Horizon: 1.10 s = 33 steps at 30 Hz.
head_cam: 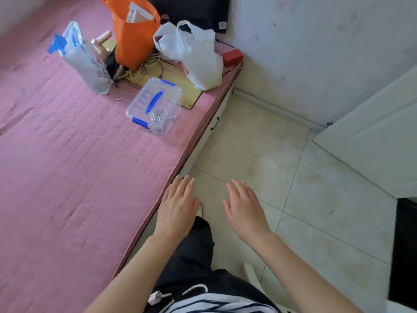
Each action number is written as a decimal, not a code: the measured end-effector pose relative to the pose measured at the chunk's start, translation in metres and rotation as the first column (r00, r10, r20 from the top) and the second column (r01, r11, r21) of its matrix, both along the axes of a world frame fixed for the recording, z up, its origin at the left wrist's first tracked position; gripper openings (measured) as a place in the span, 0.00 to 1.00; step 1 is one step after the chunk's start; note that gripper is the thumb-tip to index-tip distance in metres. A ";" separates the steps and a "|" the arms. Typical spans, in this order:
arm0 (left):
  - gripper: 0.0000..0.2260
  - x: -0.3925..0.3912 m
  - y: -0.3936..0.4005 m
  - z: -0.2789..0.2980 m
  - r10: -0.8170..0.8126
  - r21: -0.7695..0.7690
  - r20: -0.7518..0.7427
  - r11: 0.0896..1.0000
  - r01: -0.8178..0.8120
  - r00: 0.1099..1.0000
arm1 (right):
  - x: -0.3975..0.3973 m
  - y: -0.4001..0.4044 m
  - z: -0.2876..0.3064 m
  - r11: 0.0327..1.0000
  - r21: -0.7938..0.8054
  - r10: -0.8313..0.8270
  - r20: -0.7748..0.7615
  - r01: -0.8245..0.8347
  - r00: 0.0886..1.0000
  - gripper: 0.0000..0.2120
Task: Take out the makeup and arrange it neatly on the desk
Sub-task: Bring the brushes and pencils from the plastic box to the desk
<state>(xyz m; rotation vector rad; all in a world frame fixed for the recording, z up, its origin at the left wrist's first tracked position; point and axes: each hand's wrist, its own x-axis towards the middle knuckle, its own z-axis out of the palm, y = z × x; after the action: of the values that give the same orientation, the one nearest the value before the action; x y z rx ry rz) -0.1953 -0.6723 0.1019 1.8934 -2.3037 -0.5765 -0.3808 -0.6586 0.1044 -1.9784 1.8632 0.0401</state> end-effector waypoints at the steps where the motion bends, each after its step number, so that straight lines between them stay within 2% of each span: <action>1: 0.21 0.000 -0.019 0.001 -0.013 -0.001 0.007 1.000 0.013 1.000 | -0.002 -0.015 0.001 1.000 -0.002 -0.011 -0.001 0.011 1.000 0.25; 9: 0.20 -0.002 -0.169 0.016 -0.074 -0.070 0.019 0.995 0.076 0.997 | -0.012 -0.137 0.007 0.996 -0.056 -0.066 0.005 0.067 0.998 0.25; 18: 0.22 -0.024 -0.259 0.008 -0.026 -0.005 0.039 1.000 0.026 0.999 | -0.027 -0.246 -0.005 0.997 -0.060 -0.042 0.028 0.043 0.999 0.24; 26: 0.20 -0.055 -0.332 -0.006 0.131 0.017 0.074 0.991 -0.133 0.989 | -0.059 -0.359 -0.008 0.979 -0.061 0.198 0.019 -0.196 0.980 0.25; 33: 0.21 -0.085 -0.389 -0.018 0.337 0.057 0.121 0.937 -0.345 0.934 | -0.085 -0.455 -0.004 0.883 -0.021 0.468 -0.047 -0.470 0.882 0.26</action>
<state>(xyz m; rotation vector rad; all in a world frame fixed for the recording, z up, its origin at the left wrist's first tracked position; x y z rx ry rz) -0.2802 -1.0615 0.0842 2.3460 -1.9612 -0.5355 -0.4659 -1.1132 0.1008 -2.4233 1.3668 0.1940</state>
